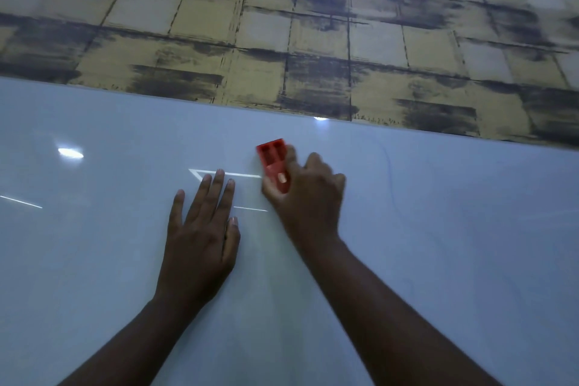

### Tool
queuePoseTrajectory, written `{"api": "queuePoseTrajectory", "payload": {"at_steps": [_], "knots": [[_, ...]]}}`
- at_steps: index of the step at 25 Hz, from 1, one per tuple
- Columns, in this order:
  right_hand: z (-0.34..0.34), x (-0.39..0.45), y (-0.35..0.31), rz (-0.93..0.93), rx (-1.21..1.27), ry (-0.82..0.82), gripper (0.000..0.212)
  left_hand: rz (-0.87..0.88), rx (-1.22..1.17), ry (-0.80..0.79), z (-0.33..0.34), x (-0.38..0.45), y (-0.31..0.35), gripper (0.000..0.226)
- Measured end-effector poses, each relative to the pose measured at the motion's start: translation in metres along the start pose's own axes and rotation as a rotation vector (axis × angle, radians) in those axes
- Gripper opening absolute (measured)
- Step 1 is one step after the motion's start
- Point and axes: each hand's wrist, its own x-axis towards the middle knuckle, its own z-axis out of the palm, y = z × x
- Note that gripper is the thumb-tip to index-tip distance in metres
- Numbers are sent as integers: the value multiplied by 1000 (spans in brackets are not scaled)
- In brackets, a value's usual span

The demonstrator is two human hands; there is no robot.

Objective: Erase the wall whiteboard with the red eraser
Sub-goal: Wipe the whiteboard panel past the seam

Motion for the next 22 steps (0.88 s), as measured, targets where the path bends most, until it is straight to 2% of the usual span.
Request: {"api": "queuePoseTrajectory", "payload": {"at_steps": [3, 7, 9, 14, 17, 19, 22], "knots": [[3, -13, -26, -114, 47, -13, 72, -13, -24, -8, 2, 1, -2, 63], [-12, 7, 0, -160, -28, -114, 72, -23, -35, 11, -1, -1, 1, 62], [-23, 21, 22, -31, -31, -173, 70, -27, -53, 12, -4, -1, 2, 62], [-52, 25, 87, 432, 32, -184, 73, -38, -89, 8, -6, -5, 3, 63], [-65, 27, 112, 691, 191, -154, 79, -49, -114, 15, -8, -7, 6, 62], [-64, 25, 108, 715, 208, -173, 79, -59, -132, 13, -10, -11, 6, 62], [-56, 17, 82, 578, 72, -214, 76, -63, -133, 4, -11, -16, 9, 62]]}}
